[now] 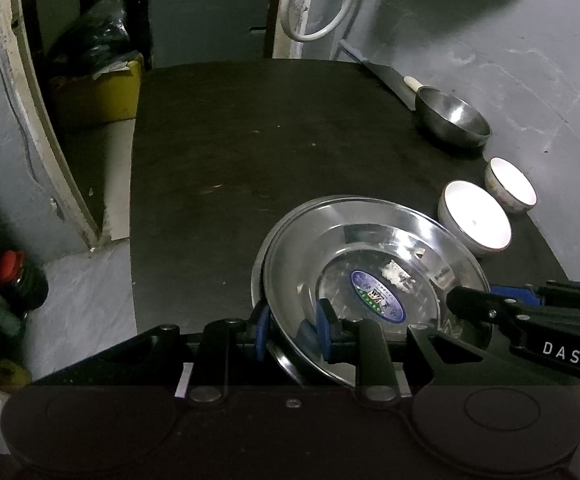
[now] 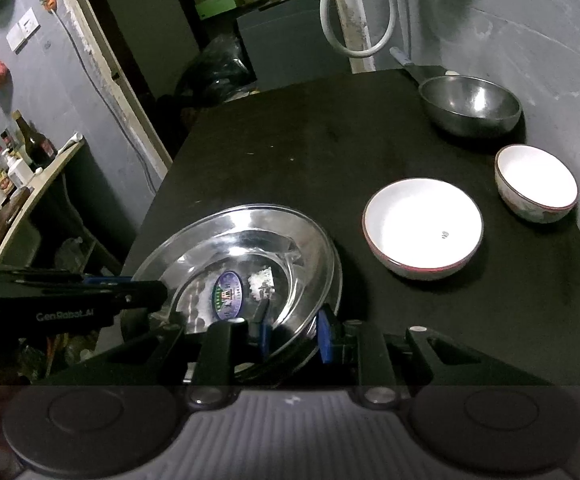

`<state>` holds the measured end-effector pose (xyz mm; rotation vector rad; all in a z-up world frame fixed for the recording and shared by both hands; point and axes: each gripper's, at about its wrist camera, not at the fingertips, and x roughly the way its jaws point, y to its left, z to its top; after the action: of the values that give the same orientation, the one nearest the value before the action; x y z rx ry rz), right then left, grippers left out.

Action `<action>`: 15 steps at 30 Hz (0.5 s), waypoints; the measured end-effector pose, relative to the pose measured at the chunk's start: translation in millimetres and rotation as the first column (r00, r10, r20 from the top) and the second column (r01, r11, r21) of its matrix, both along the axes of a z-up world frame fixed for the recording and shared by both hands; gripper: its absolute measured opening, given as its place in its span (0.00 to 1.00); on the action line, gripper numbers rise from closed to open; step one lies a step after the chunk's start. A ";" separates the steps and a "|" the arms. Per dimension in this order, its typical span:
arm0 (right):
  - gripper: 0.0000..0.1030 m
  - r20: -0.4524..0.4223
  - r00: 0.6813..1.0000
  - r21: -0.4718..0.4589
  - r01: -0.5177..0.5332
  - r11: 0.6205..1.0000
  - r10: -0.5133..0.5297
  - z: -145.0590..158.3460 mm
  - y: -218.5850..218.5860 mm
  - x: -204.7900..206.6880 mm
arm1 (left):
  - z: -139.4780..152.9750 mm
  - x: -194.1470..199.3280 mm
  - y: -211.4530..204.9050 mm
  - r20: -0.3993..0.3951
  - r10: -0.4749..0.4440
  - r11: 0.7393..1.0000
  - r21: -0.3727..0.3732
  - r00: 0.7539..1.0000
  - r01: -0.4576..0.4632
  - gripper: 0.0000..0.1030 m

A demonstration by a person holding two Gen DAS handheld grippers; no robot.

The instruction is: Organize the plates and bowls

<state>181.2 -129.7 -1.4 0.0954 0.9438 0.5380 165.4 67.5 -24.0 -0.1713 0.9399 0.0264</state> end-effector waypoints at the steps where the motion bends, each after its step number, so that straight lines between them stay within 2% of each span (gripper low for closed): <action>1: 0.26 0.001 1.000 -0.002 -0.002 1.000 0.002 0.1 0.7 -0.5 | 0.1 0.5 -0.2 -0.002 0.001 1.000 0.002 1.000 -0.001 0.26; 8: 0.25 -0.002 1.000 -0.035 -0.020 0.999 0.020 2.3 6.5 3.7 | 2.7 5.6 -1.8 -0.047 0.015 1.000 0.017 0.999 -0.014 0.25; 11: 0.26 0.007 1.000 -0.080 -0.019 0.997 0.019 3.1 10.2 5.0 | 5.1 6.4 -3.2 -0.038 0.007 1.000 0.009 0.999 -0.006 0.24; 15: 0.27 0.002 1.000 -0.080 -0.019 0.997 0.019 2.3 10.1 6.5 | 5.7 8.4 -7.3 -0.040 -0.004 1.000 0.016 0.999 0.005 0.24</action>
<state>187.7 -119.7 0.9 0.0137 0.9627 0.5171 173.7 60.2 -18.3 -0.1544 0.9799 0.0331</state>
